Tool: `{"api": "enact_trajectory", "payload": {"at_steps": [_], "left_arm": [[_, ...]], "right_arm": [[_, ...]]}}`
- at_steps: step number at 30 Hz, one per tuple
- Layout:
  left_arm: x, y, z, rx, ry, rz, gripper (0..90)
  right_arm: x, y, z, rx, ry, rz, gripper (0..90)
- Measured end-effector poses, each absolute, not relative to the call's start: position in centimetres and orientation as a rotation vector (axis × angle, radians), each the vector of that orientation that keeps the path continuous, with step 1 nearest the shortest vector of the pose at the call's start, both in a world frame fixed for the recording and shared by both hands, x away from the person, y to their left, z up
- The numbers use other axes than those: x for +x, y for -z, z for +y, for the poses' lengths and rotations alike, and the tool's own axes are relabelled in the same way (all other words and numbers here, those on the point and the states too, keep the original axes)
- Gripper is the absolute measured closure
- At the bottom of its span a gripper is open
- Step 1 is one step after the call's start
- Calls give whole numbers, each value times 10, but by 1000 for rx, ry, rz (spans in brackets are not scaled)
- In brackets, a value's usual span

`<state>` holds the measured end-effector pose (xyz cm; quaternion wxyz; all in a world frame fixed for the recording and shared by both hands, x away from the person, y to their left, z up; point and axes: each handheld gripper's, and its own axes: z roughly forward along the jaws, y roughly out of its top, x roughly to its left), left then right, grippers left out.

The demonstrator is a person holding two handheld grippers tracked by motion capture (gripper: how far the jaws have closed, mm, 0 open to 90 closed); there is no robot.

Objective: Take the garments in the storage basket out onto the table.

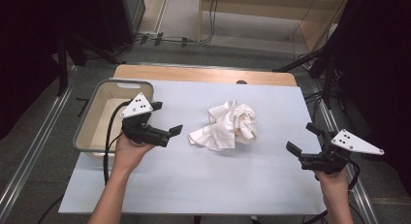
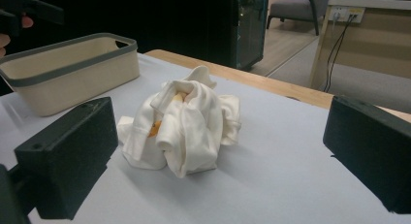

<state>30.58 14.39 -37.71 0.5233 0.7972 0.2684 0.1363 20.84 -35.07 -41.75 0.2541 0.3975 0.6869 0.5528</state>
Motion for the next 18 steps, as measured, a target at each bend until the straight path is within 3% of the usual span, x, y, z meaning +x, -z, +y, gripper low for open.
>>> {"api": "enact_trajectory", "payload": {"at_steps": [18], "left_arm": [[293, 386, 160, 1915, -320, 618, 0]], "right_arm": [[207, 417, -347, 1067, -1494, 1880, 0]]}}
